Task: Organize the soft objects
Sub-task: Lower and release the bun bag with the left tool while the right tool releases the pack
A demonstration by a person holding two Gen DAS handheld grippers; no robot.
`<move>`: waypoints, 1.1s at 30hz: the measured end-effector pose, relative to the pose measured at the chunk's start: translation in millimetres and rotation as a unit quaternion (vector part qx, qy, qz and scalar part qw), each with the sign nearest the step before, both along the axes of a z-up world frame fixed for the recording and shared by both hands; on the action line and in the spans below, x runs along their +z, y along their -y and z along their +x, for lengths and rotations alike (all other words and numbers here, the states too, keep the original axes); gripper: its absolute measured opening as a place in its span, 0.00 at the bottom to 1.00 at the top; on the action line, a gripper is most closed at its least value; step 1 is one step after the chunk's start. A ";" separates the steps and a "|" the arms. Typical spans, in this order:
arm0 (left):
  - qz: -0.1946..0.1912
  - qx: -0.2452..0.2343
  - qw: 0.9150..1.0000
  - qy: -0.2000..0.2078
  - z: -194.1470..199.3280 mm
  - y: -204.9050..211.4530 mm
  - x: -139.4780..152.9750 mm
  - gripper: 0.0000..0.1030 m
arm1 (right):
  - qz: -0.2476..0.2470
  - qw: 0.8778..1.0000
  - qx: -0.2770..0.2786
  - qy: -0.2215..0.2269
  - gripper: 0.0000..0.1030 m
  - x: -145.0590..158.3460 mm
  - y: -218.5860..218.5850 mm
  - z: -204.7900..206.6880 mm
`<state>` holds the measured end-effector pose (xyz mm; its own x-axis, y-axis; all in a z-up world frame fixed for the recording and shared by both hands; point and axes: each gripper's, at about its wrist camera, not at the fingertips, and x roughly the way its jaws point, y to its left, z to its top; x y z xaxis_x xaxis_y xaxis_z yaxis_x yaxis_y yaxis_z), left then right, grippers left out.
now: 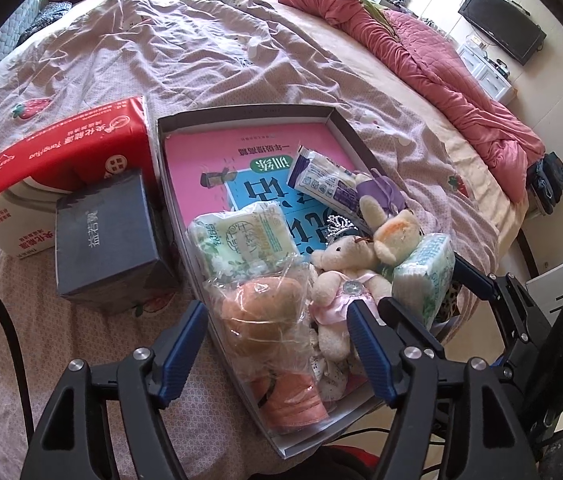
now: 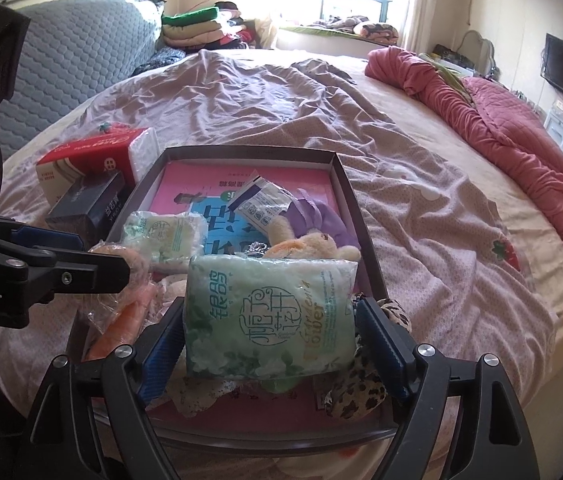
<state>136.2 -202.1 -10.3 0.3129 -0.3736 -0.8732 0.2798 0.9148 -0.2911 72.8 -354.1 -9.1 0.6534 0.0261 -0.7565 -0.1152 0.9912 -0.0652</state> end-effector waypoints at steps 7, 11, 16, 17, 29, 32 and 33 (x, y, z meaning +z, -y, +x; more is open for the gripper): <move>-0.006 0.002 1.000 0.006 -2.7 -4.5 7.8 0.70 | -0.001 0.999 0.023 0.030 0.82 11.5 -9.0 2.8; -0.010 0.007 1.000 0.010 -2.7 -8.7 12.8 0.70 | -0.016 0.999 0.024 0.021 0.81 9.7 -13.8 18.1; -0.011 0.011 1.000 0.011 -2.9 -13.3 15.7 0.70 | -0.027 0.999 0.025 0.021 0.81 3.1 -18.6 25.0; -0.011 0.011 1.000 0.012 -3.5 -14.3 17.0 0.70 | -0.027 0.999 0.026 0.025 0.81 4.1 -19.2 24.1; -0.014 0.012 1.000 0.018 -8.6 -17.1 23.1 0.70 | 0.003 0.998 0.003 0.056 0.83 13.8 -3.2 3.2; -0.014 0.010 1.000 0.021 -11.1 -15.7 24.3 0.70 | 0.016 0.998 -0.001 0.063 0.83 18.0 1.5 -3.6; -0.015 0.009 1.000 0.021 -11.9 -15.1 24.5 0.70 | 0.018 0.998 -0.003 0.065 0.83 18.6 2.8 -4.8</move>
<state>124.2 -186.9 14.2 0.3556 -0.3926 -0.8482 0.2755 0.9112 -0.3062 68.0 -356.9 9.5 0.7459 0.0476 -0.6644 -0.1030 0.9937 -0.0445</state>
